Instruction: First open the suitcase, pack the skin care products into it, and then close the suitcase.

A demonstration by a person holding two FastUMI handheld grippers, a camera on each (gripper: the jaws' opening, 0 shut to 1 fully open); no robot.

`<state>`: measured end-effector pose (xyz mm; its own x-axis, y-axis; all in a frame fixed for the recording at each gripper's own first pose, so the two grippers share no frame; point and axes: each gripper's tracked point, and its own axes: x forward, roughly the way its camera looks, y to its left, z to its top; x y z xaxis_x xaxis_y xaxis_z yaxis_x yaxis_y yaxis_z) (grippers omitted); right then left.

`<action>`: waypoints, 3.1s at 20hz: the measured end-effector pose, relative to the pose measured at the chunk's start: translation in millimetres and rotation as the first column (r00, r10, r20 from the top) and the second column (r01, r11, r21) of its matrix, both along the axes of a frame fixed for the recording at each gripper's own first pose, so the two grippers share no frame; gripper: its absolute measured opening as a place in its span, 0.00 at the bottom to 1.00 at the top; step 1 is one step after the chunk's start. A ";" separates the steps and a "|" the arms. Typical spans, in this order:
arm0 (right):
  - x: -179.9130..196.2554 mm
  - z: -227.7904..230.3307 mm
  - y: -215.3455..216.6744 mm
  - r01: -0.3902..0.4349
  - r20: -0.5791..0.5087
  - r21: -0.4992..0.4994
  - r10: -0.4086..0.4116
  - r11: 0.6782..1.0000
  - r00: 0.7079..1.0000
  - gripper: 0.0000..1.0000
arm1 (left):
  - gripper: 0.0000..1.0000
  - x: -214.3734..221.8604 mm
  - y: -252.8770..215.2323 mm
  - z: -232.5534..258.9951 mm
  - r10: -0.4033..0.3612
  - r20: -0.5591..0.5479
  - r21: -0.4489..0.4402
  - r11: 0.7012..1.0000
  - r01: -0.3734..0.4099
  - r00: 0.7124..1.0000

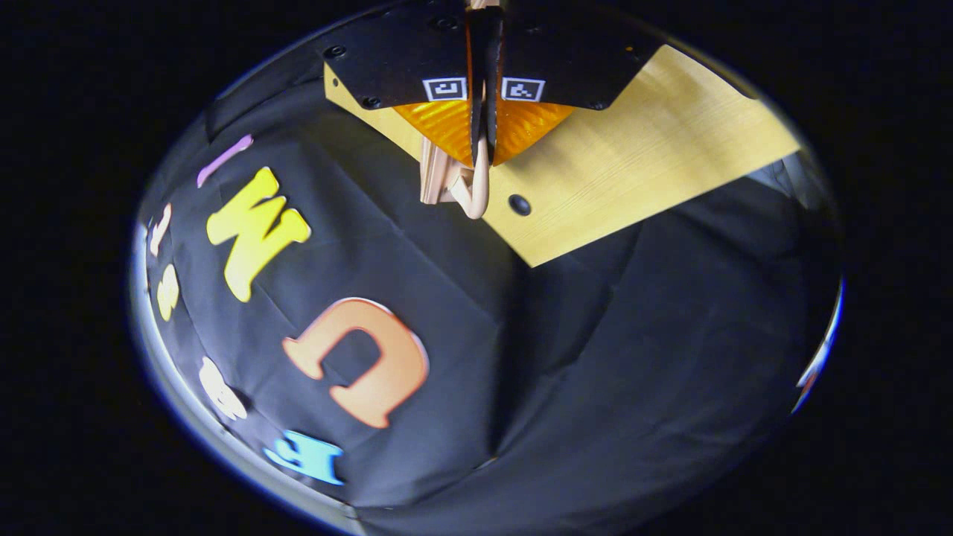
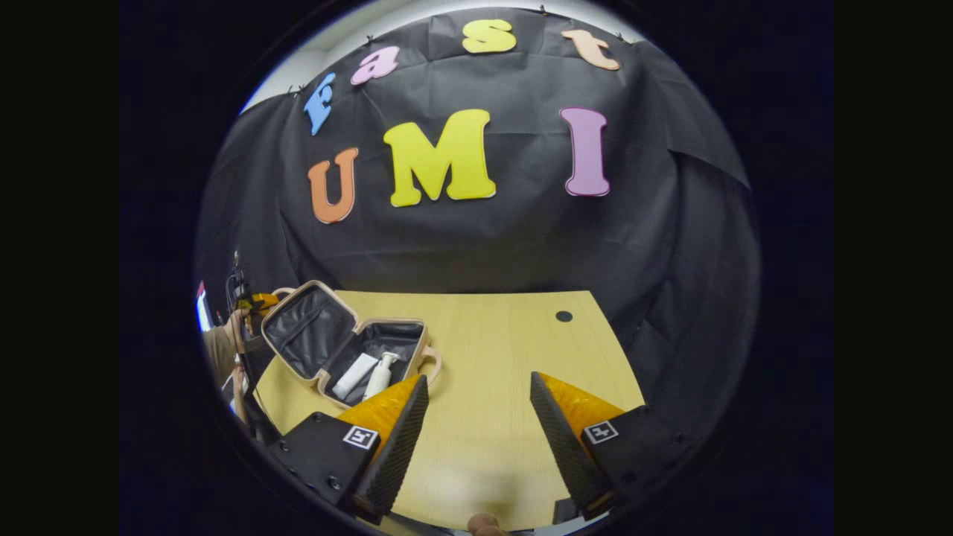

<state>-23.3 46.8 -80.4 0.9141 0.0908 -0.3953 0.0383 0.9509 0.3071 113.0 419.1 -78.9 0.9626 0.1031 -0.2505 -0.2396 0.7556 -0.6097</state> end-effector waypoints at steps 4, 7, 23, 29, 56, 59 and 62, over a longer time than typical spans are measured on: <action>-3.9 -5.3 -19.1 -0.014 0.010 0.026 0.013 1.000 1.000 0.77 | 0.03 -6.2 -58.9 50.4 -0.062 0.035 0.227 0.972 0.052 0.997; -6.0 -4.2 -33.8 -0.031 0.037 0.024 0.030 0.999 0.999 0.81 | 0.03 -5.5 -115.9 73.2 -0.130 0.035 0.376 0.920 0.108 0.991; -29.5 -17.2 -105.9 -0.020 0.083 0.040 0.017 0.999 0.996 0.77 | 0.03 20.1 -386.2 20.0 -0.458 -0.142 0.472 0.748 0.466 0.878; -42.9 -25.2 -128.3 0.031 0.094 -0.003 -0.031 1.000 0.995 0.77 | 0.03 21.8 -450.7 -61.5 -0.496 -0.384 0.508 0.591 0.627 0.779; -9.0 32.8 -107.9 0.196 0.173 -0.172 -0.166 0.966 0.971 0.81 | 0.95 -72.4 -401.2 84.1 -0.278 -0.068 0.648 0.718 0.254 0.958; 1.3 66.4 -70.1 0.174 0.221 -0.150 -0.138 0.973 0.965 0.81 | 0.96 -92.5 -372.1 109.5 -0.224 -0.008 0.661 0.730 0.173 0.975; 8.1 81.1 -24.5 0.138 0.247 -0.161 -0.095 0.977 0.964 0.77 | 0.96 -116.7 -353.5 118.1 -0.189 0.024 0.642 0.756 0.129 0.982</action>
<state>-15.2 22.3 0.7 0.9833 -0.0731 -0.1668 0.0985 0.9839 0.1493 -3.7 65.6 39.2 0.9933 0.0536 -0.1027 -0.0526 0.9985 0.0122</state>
